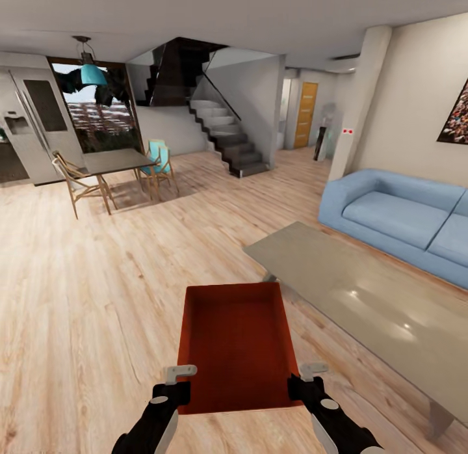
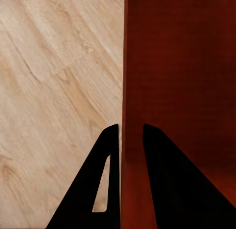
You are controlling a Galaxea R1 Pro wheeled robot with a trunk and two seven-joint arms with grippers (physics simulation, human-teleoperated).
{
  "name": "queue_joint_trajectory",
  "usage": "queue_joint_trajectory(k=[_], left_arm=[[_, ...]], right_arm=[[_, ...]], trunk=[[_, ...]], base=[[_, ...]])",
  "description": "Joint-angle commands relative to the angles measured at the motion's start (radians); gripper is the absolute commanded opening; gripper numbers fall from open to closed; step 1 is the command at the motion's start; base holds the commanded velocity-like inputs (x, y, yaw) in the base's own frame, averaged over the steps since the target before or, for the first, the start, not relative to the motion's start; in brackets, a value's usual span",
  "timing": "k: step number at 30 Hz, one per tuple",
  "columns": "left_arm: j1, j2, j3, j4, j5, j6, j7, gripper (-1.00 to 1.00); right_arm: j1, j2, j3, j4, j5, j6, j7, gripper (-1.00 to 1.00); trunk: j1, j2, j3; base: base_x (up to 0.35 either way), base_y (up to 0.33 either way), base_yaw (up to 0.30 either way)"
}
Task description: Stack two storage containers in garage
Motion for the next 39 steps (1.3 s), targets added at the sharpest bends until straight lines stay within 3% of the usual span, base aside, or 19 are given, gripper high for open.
queue_joint_trajectory(k=[1, 8, 32, 39], left_arm=[[0.0, -0.001, -0.003, -0.004, -0.017, 0.006, 0.002, -1.0], [0.0, -0.001, -0.003, -0.003, -0.017, 0.006, 0.002, -1.0], [0.0, -0.001, -0.003, -0.003, -0.017, 0.006, 0.002, -1.0], [-0.001, -0.001, -0.003, -0.004, -0.017, 0.006, 0.002, -1.0]], right_arm=[[-0.002, -0.007, 0.007, 0.003, -0.014, -0.004, -0.001, -1.0], [-0.002, -0.007, 0.007, 0.003, -0.014, -0.004, -0.001, -1.0], [-0.002, -0.007, 0.007, 0.003, -0.014, -0.004, -0.001, -1.0], [-0.002, -0.007, 0.007, 0.003, -0.014, -0.004, -0.001, -1.0]], trunk=[[0.001, -0.002, -0.002], [0.001, -0.002, -0.004], [0.001, -0.002, -0.005], [0.001, -0.002, -0.005]], base=[[0.274, 0.208, 0.286], [0.274, 0.208, 0.246], [0.275, 0.204, 0.007], [0.265, 0.211, 0.16]])
